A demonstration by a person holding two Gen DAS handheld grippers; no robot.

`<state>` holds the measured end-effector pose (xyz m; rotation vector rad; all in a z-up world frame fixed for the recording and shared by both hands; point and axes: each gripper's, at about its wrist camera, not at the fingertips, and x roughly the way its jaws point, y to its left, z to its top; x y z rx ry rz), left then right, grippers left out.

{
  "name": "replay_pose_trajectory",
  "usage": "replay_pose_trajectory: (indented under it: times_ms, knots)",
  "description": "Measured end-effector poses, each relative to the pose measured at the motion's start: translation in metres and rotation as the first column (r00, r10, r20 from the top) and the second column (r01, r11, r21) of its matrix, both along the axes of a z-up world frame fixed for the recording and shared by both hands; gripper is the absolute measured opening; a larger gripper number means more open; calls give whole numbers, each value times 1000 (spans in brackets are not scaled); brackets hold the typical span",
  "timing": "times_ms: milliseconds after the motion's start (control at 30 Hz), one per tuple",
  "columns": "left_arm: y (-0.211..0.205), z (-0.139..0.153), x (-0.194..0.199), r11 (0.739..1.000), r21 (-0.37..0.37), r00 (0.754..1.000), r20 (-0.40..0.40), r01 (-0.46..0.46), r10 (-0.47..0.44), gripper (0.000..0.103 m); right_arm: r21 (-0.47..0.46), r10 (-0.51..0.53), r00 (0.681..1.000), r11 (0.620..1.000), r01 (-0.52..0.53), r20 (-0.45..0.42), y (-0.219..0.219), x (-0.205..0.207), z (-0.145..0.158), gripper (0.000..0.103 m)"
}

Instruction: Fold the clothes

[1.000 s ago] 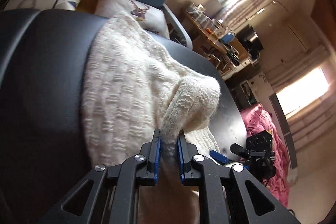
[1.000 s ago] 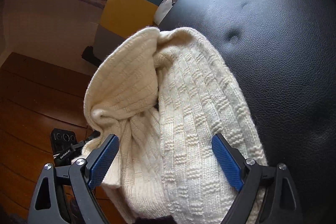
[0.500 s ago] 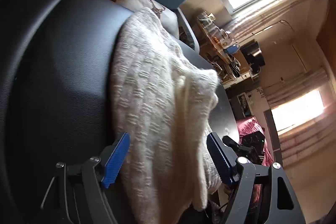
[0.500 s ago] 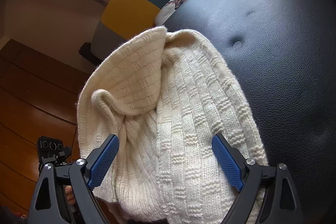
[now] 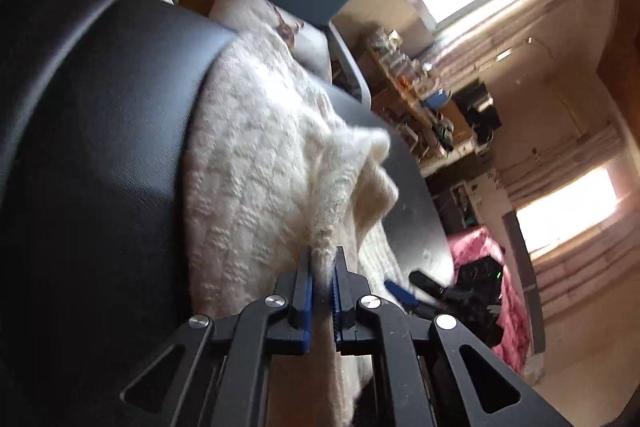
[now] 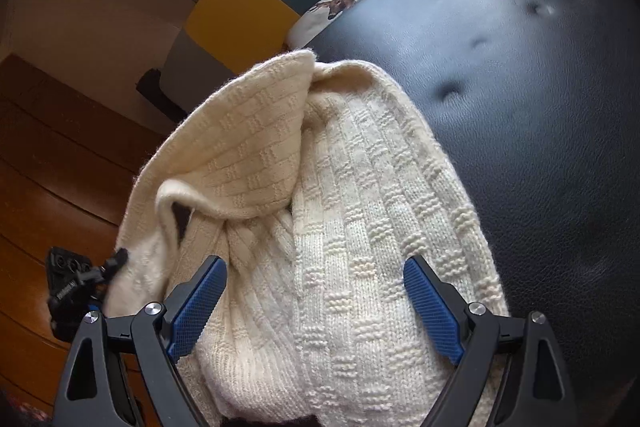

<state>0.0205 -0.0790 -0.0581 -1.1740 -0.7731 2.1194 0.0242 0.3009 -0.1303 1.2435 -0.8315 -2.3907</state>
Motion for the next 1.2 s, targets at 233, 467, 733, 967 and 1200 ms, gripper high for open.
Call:
replay_pose_trajectory:
  times_ms: [233, 467, 733, 967, 1200]
  knots:
    - [-93, 5, -3, 959, -136, 969, -42, -248, 244, 7, 440, 375, 925, 841, -314, -56, -101, -8, 25, 92]
    - [-122, -46, 17, 899, -323, 945, 32, -297, 324, 9, 480, 430, 899, 774, -413, 80, -133, -28, -7, 94]
    - [-78, -52, 20, 891, -423, 981, 22, -166, 194, 47, 490, 426, 903, 777, -396, 53, -133, -21, -9, 102]
    - [-26, -57, 10, 804, -584, 994, -74, -111, 83, 68, 494, 425, 905, 781, -383, 29, -129, -15, -8, 103]
    - [10, -80, 8, 715, -693, 993, -121, -89, 6, 66, 491, 427, 904, 784, -380, 17, -123, -10, -5, 103]
